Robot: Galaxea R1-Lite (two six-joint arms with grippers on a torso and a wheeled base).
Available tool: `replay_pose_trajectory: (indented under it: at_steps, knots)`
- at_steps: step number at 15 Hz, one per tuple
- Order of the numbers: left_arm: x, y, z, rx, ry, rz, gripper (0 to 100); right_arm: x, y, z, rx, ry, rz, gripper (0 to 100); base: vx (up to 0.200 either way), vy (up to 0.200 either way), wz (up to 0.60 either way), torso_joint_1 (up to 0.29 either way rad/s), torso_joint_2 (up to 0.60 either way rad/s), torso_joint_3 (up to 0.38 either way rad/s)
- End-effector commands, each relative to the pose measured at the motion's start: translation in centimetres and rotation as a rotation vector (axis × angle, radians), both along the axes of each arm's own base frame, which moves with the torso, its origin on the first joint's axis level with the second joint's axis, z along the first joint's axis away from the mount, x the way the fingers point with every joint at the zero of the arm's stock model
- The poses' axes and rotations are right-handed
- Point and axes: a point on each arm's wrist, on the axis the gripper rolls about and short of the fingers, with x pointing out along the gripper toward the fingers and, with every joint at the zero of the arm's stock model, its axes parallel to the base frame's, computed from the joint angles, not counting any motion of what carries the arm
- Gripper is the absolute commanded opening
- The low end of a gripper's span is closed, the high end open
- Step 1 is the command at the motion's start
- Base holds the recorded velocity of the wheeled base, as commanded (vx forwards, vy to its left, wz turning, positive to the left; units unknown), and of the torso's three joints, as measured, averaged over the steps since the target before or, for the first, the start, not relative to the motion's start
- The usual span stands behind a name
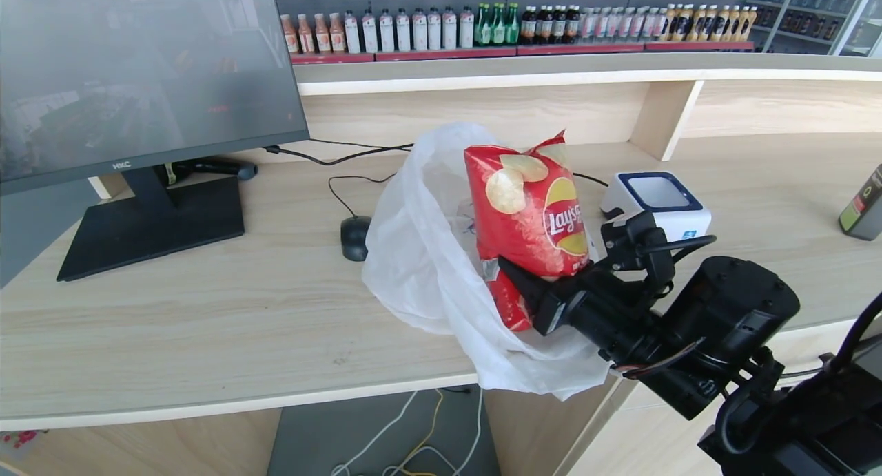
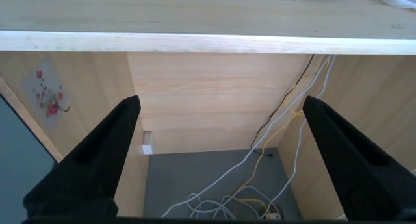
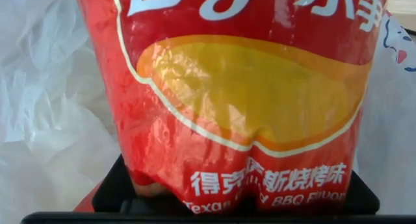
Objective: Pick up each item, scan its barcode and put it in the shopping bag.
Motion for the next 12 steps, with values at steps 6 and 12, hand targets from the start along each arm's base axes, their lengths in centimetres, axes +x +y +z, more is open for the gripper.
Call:
replay_pose_trajectory:
  at_steps: [6,12]
  knots:
    - [0.0,0.0,0.0,0.0,0.0,0.0,100,0.4,0.3,0.1,0.01,-0.006,0.021,100,0.0,0.0,0.0,0.0,0.0,0.0]
    - [0.0,0.0,0.0,0.0,0.0,0.0,100,0.3,-0.1,1.5,0.039,-0.046,0.011,100,0.0,0.0,0.0,0.0,0.0,0.0]
